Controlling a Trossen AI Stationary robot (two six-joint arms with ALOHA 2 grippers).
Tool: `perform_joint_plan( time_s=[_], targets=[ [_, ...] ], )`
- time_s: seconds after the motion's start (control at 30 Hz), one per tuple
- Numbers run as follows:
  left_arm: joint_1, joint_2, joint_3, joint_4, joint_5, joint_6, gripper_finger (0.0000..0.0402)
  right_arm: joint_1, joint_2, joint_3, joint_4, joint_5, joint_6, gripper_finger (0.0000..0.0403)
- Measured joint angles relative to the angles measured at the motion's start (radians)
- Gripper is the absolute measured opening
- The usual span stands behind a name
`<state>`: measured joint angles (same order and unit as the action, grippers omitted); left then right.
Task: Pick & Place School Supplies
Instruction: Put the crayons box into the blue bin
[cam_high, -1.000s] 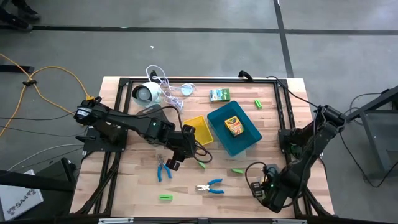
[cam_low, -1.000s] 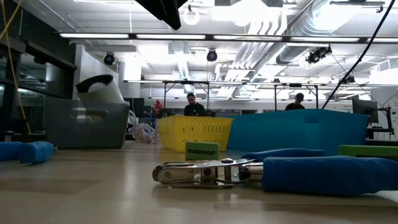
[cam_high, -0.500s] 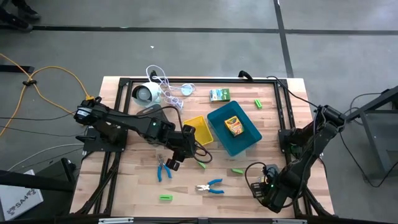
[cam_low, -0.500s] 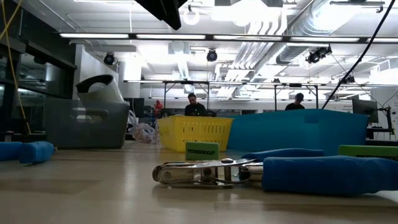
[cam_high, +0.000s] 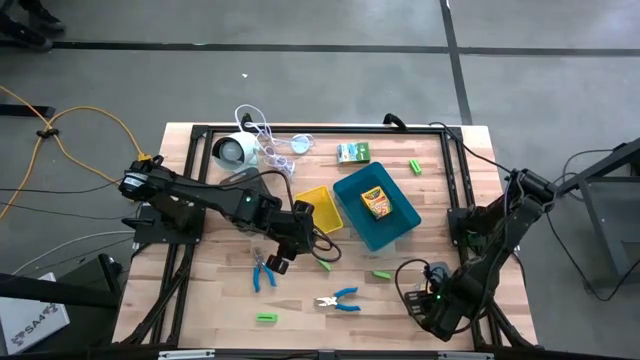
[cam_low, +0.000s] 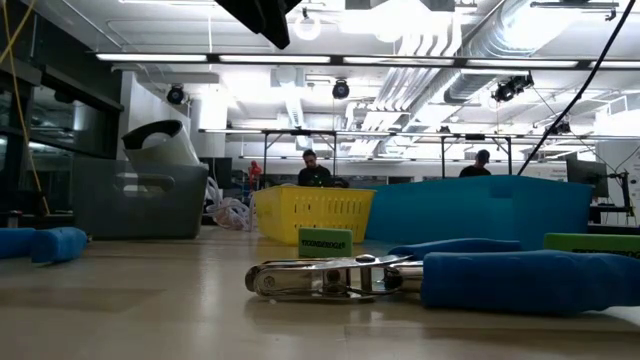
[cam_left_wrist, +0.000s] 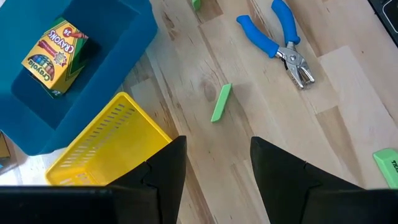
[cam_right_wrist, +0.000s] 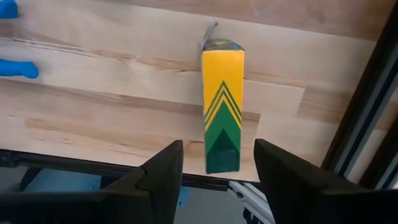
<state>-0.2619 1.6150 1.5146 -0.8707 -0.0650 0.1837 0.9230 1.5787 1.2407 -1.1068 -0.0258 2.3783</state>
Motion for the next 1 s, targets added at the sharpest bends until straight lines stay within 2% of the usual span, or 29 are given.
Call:
perform_joint_plan(
  time_s=[0.4,0.77,1.0],
  targets=[
    [0.000,0.000,0.000,-0.017,0.000,0.000,0.0170,0.001,0.000,-0.109,0.117,-0.024,-0.001,0.0190],
    [0.000,0.000,0.000,-0.020,0.001,0.000,0.0170,0.000,0.001,-0.131,0.137,0.009,-0.002,0.0189],
    [0.000,0.000,0.000,-0.020,0.001,0.000,0.0170,0.000,0.086,-0.131,0.163,-0.034,-0.030,0.0189]
  ],
)
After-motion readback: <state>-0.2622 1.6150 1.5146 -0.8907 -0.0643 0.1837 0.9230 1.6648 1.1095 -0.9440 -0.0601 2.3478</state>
